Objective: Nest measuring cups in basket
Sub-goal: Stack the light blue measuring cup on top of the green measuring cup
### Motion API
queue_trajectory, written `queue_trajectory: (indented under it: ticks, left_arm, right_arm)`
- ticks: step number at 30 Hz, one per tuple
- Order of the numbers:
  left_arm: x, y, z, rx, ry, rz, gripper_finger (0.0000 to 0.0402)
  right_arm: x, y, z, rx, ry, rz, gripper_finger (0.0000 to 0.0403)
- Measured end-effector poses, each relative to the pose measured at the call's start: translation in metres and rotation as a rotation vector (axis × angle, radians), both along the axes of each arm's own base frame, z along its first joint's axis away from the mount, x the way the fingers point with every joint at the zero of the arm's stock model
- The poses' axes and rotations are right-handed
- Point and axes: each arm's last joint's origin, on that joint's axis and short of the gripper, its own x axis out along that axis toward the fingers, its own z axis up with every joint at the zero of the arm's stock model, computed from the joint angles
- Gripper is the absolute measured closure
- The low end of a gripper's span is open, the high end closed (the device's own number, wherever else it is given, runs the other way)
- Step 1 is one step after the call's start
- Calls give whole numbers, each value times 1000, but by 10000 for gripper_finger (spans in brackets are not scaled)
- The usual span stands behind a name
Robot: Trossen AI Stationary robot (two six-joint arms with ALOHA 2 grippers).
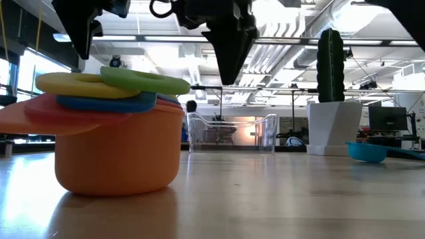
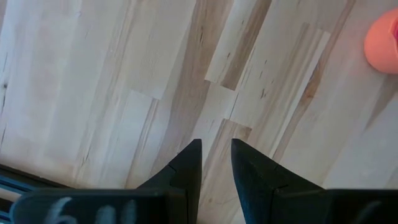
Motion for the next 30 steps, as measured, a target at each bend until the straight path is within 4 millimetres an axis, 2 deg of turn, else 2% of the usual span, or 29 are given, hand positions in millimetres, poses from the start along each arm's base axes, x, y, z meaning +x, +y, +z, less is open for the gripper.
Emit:
queue_trajectory:
  ticks: [6,9,15,18,24,30]
  left_arm:
    - [0,0,0,0,1,3,323]
    - [0,0,0,-1,1,6,323]
    - [0,0,0,-1,0,7,323]
    - [0,0,0,-1,-3,7,323]
    - [0,0,0,-2,-3,14,323]
    - [1,6,0,-12,-6,97,323]
  right_arm:
    - [1,-12,-5,-31,52,85,316]
    - [-9,-19,-13,-45,119,93,316]
    - [-49,-29,-13,-70,200,27,316]
    - [-69,-32,-8,-68,176,-7,316]
    - [-110,-40,-12,-54,106,-96,316]
    - [-151,-49,-17,-62,72,-226,315]
